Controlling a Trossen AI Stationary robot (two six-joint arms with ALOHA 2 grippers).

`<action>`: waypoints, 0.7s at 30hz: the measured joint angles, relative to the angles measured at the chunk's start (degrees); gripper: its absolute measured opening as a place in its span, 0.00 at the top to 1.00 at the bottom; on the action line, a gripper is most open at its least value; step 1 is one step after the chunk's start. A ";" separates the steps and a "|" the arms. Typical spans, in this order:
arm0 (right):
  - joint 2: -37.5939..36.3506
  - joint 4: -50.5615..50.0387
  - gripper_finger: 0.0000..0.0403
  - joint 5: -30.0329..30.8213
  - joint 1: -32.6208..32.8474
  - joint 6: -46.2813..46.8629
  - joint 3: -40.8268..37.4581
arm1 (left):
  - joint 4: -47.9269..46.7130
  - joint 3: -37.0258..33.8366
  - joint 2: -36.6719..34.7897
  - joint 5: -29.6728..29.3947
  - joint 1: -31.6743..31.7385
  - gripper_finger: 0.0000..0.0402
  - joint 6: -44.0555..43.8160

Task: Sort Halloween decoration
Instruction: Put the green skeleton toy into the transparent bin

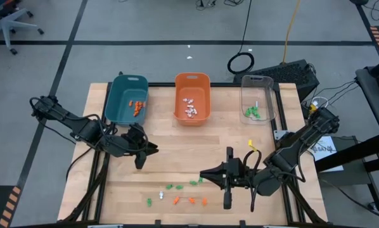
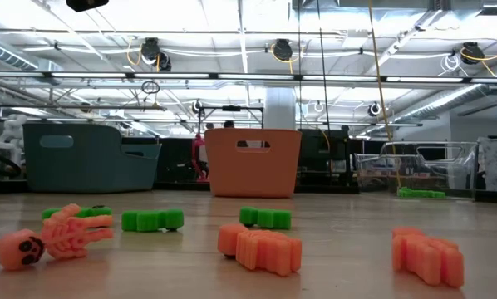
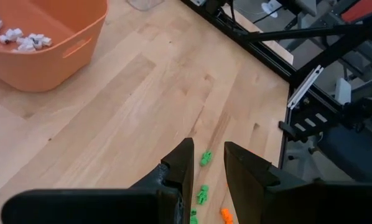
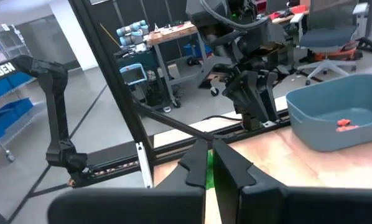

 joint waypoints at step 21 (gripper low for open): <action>-13.88 -24.47 1.00 0.23 -6.62 -6.33 0.00 | 0.06 0.00 0.00 2.93 0.00 0.78 5.42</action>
